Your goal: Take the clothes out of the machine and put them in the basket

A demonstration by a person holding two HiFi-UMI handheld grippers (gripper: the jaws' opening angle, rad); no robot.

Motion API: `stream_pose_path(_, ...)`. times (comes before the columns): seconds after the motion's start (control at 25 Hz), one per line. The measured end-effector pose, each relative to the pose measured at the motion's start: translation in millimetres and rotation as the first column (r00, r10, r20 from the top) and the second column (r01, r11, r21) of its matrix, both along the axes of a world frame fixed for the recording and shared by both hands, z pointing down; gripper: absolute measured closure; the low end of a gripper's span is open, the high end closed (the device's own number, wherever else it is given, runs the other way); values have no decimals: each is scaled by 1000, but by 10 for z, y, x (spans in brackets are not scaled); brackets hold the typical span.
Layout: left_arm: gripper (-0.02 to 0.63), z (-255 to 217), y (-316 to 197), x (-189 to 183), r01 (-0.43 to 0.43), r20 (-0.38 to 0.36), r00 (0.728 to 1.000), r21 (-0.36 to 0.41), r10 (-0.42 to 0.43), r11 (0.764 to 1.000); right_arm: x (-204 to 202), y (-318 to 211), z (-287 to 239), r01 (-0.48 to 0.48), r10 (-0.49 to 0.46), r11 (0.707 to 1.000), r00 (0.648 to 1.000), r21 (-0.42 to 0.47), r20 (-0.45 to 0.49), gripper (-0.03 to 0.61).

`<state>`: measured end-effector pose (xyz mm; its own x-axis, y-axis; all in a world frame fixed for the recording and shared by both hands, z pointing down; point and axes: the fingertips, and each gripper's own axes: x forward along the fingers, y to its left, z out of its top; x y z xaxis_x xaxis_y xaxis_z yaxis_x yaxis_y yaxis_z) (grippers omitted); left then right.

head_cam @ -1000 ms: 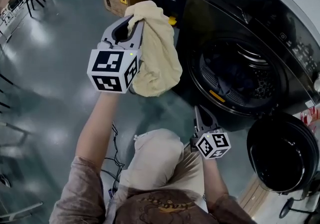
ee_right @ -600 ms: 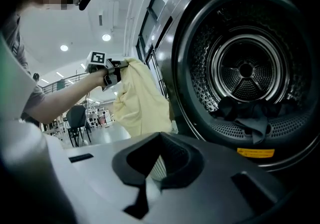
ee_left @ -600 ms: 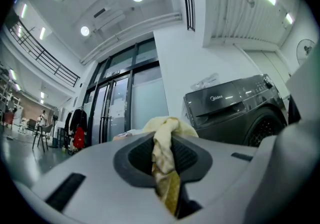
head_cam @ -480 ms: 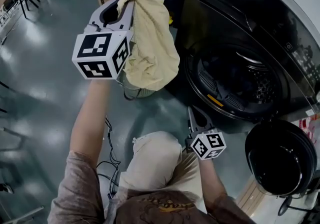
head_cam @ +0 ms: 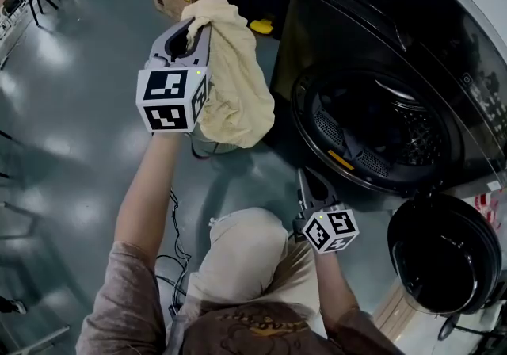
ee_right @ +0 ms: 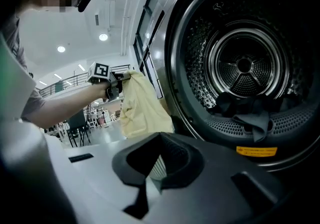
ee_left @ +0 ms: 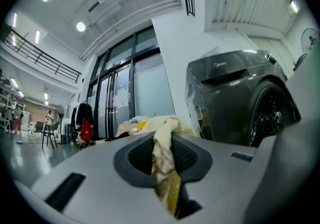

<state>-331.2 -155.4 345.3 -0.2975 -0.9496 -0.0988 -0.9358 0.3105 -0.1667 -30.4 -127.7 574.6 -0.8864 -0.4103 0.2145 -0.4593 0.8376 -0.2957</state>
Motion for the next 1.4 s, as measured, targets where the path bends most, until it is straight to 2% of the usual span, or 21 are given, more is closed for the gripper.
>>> stream_pose_path(0.44,546,1273,-94,-88,28,-114,992,-189,-50,982,39,-64,152,-7,7,1000,1000,-26,-19,581)
stream_pose_path(0.6,528,1738,-119,-19,11,-138,989,-272,-51,962,39,-62,221,-7,6,999,1000,-37,-28,581)
stream_pose_path(0.72,517,2061,-120,50,-8,-189,980,-319,-55,948,39,-58,258,-5,4,999,999,-42,-32,581)
stream_pose_path(0.88,471,2373,-110,122,-31,-239,969,-373,-64,927,39,-79,281,-7,5,999,999,-45,-35,581)
stream_pose_path(1.08,348,2494,-102,237,-62,-270,962,-379,-46,923,55,-87,298,-12,10,999,999,-46,-40,581)
stream_pose_path(1.2,313,2542,-102,317,-81,-281,959,-383,-32,920,69,-77,304,-17,15,999,999,-46,-41,581)
stream_pose_path(1.4,301,2544,-80,438,-108,-296,955,-370,-6,923,122,-74,297,-30,28,999,999,-41,-45,581)
